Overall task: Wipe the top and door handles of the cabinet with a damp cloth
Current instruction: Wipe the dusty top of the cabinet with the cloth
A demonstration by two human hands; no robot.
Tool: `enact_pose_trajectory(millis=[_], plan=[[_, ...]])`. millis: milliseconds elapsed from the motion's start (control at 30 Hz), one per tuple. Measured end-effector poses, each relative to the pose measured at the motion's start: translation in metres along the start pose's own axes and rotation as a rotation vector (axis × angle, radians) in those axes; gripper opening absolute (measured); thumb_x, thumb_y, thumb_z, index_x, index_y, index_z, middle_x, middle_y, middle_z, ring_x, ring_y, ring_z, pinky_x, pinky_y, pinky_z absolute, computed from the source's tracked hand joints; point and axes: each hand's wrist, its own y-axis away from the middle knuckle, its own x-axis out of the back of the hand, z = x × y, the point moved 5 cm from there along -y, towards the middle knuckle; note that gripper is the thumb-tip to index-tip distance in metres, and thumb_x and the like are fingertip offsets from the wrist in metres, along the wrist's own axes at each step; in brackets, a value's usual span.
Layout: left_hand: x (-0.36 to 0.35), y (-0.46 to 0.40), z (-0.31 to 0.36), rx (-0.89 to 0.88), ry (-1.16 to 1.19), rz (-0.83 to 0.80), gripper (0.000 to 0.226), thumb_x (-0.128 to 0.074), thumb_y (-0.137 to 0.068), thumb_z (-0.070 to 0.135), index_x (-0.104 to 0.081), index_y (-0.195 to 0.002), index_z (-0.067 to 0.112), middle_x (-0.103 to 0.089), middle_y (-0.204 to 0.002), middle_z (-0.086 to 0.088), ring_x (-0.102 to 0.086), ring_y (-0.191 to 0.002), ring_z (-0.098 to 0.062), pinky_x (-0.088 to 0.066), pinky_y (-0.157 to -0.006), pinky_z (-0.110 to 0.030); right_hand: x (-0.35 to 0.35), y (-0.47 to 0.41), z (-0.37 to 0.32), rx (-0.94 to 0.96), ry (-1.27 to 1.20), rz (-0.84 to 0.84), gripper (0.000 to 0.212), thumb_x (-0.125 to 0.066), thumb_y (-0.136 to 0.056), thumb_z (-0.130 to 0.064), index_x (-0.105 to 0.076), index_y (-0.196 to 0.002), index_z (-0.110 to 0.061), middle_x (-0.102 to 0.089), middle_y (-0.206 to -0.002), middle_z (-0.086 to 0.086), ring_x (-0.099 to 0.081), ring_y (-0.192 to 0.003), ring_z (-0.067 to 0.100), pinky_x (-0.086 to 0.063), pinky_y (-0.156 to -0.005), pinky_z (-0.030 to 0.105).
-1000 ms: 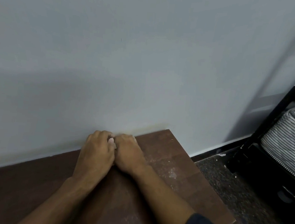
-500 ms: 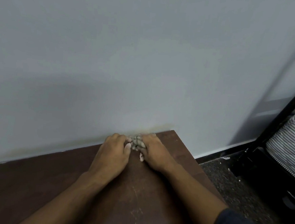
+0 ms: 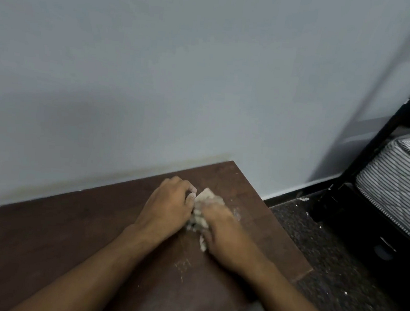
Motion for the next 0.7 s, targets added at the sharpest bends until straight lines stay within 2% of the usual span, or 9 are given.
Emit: enact_pose_trajectory(millis=[67,133,233,333,367,433,500,567,700], plan=[[0.001,0.005,0.005,-0.006,-0.003,-0.009,0.017,-0.051,-0.094,0.033,-0.064,-0.106,0.03,-0.057,-0.1,0.014,-0.051,-0.099,-0.008,-0.046,-0.088,-0.03,0.026,-0.016,0.032,-0.116,-0.007,0.048,0.019,-0.06,-0.094,-0.01,-0.074,-0.097,-0.022,-0.069,-0.11,-0.005,-0.063,-0.09,0.007,-0.048,-0.087,0.024],[0.002,0.012,0.008,-0.001,-0.017,-0.025,0.018,-0.051,-0.096,0.035,-0.063,-0.109,0.031,-0.057,-0.103,0.015,-0.051,-0.099,-0.004,-0.047,-0.087,-0.029,0.046,-0.03,0.068,-0.29,-0.022,0.08,0.017,-0.058,-0.098,-0.01,-0.073,-0.101,-0.014,-0.068,-0.108,-0.003,-0.065,-0.07,0.006,-0.05,-0.074,0.02],[0.004,0.021,0.01,0.013,-0.015,-0.034,0.02,-0.051,-0.096,0.036,-0.062,-0.111,0.031,-0.058,-0.106,0.014,-0.051,-0.1,-0.004,-0.048,-0.089,-0.029,0.052,-0.034,0.084,-0.41,0.104,0.084,0.021,-0.059,-0.098,-0.011,-0.065,-0.118,-0.008,-0.065,-0.116,0.008,-0.068,-0.095,0.019,-0.05,-0.089,0.024],[0.004,0.023,0.017,0.004,-0.003,-0.015,0.02,-0.05,-0.096,0.034,-0.062,-0.111,0.029,-0.058,-0.107,0.012,-0.051,-0.102,-0.006,-0.047,-0.09,-0.029,0.042,-0.007,0.048,-0.238,0.059,0.084,0.014,-0.058,-0.098,-0.009,-0.066,-0.105,-0.017,-0.062,-0.098,-0.01,-0.057,-0.087,-0.007,-0.05,-0.089,0.026],[0.003,0.023,0.02,-0.003,0.0,-0.012,0.02,-0.051,-0.095,0.034,-0.062,-0.111,0.029,-0.058,-0.107,0.011,-0.051,-0.103,-0.007,-0.046,-0.091,-0.028,0.031,0.011,0.033,-0.167,0.063,0.06,0.017,-0.056,-0.099,-0.011,-0.066,-0.11,-0.019,-0.061,-0.103,-0.011,-0.053,-0.096,-0.005,-0.046,-0.098,0.028],[0.0,0.023,0.023,-0.014,0.009,-0.011,0.02,-0.051,-0.095,0.032,-0.062,-0.111,0.028,-0.059,-0.107,0.011,-0.051,-0.103,-0.008,-0.045,-0.091,-0.028,0.007,0.053,0.006,-0.087,0.095,-0.043,0.033,-0.053,-0.099,-0.02,-0.056,-0.132,-0.02,-0.061,-0.132,-0.001,-0.049,-0.128,0.012,-0.032,-0.118,0.033],[-0.003,0.023,0.024,-0.018,0.008,-0.018,0.02,-0.052,-0.094,0.032,-0.063,-0.111,0.027,-0.059,-0.106,0.012,-0.052,-0.103,-0.008,-0.045,-0.091,-0.028,0.002,0.075,0.005,-0.051,0.129,-0.092,0.048,-0.055,-0.097,-0.025,-0.048,-0.144,-0.021,-0.051,-0.15,0.003,-0.037,-0.146,0.018,-0.019,-0.126,0.029],[-0.006,0.025,0.024,-0.011,-0.002,-0.032,0.02,-0.051,-0.095,0.033,-0.062,-0.111,0.029,-0.058,-0.105,0.013,-0.052,-0.102,-0.007,-0.046,-0.089,-0.028,0.02,0.07,0.026,-0.164,0.131,-0.057,0.043,-0.054,-0.1,-0.024,-0.052,-0.143,-0.021,-0.052,-0.149,0.003,-0.039,-0.145,0.019,-0.021,-0.125,0.026],[-0.008,0.029,0.024,0.017,-0.013,-0.054,0.02,-0.05,-0.095,0.036,-0.06,-0.112,0.032,-0.057,-0.105,0.015,-0.052,-0.1,-0.004,-0.047,-0.089,-0.026,0.048,0.047,0.04,-0.333,0.171,0.1,0.024,-0.059,-0.098,-0.014,-0.063,-0.122,-0.015,-0.061,-0.123,0.004,-0.052,-0.119,0.023,-0.039,-0.111,0.04]])
